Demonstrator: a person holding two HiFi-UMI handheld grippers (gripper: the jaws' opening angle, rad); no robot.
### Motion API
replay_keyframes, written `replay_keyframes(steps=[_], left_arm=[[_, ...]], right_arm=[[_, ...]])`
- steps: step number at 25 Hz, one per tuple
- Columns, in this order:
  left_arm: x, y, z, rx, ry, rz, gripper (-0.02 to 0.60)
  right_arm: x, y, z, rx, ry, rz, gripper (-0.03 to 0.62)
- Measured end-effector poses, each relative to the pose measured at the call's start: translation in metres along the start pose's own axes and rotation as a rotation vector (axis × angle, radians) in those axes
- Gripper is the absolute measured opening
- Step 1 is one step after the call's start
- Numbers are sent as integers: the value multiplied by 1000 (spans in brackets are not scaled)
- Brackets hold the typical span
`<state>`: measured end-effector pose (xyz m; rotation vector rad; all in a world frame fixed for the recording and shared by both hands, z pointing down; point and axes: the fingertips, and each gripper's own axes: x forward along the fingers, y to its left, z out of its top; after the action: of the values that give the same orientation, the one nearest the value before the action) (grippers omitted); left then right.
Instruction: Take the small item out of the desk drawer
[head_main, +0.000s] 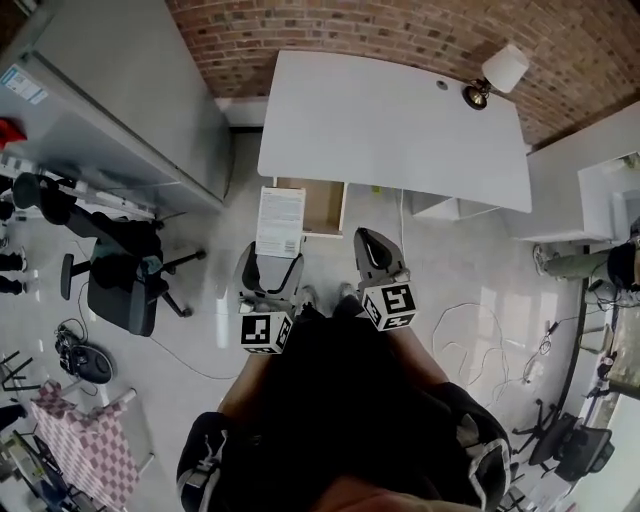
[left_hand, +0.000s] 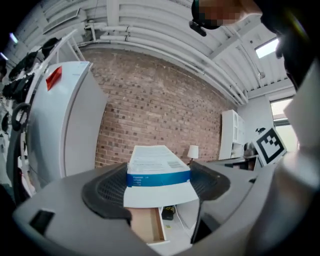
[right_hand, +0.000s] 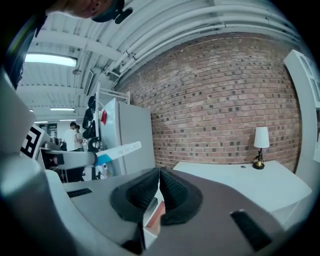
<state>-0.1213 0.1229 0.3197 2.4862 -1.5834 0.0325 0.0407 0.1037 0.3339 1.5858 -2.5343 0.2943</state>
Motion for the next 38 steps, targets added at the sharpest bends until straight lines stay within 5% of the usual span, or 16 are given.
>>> replay_keyframes(steps=[13, 38], left_arm=[[2, -69, 12, -16, -20, 2, 393], [6, -83, 8, 7, -22, 3, 393]], right_arm=[[-40, -42, 2, 12, -23, 20, 28], [-51, -40, -4, 10, -18, 61, 26]])
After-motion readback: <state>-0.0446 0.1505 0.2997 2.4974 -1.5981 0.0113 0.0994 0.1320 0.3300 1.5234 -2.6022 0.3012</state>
